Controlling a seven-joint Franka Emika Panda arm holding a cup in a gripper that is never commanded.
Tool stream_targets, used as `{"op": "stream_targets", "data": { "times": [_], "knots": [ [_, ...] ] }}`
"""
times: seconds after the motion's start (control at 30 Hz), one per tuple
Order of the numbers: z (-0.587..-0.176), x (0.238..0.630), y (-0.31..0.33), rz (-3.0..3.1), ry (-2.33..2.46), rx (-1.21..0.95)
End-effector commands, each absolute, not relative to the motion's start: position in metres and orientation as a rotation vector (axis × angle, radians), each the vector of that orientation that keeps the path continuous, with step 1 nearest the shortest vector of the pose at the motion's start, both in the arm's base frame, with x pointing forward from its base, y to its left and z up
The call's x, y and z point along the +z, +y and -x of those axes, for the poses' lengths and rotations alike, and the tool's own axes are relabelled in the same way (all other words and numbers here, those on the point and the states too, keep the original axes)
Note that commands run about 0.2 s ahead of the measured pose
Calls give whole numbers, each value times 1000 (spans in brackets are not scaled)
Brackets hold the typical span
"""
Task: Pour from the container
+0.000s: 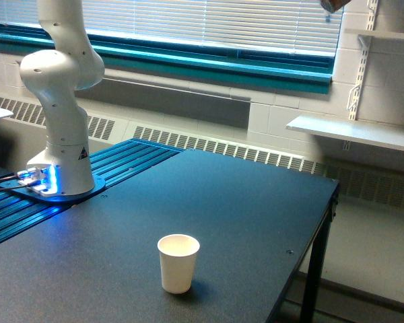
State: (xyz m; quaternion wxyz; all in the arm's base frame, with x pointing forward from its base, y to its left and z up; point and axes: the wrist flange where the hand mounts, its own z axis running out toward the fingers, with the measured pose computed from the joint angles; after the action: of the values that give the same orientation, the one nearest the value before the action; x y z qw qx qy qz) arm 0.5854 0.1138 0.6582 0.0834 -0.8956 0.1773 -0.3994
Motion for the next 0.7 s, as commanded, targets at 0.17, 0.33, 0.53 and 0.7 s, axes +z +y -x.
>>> {"op": "stream_targets", "data": {
  "times": [0.17,0.33,0.53,0.7],
  "knots": [
    [-585,662,118,2671,521,-1202],
    [-584,663,118,2666,516,-1216],
    [-584,659,110,2675,534,-1231],
    [-583,651,96,2688,565,-1233]
  ]
}}
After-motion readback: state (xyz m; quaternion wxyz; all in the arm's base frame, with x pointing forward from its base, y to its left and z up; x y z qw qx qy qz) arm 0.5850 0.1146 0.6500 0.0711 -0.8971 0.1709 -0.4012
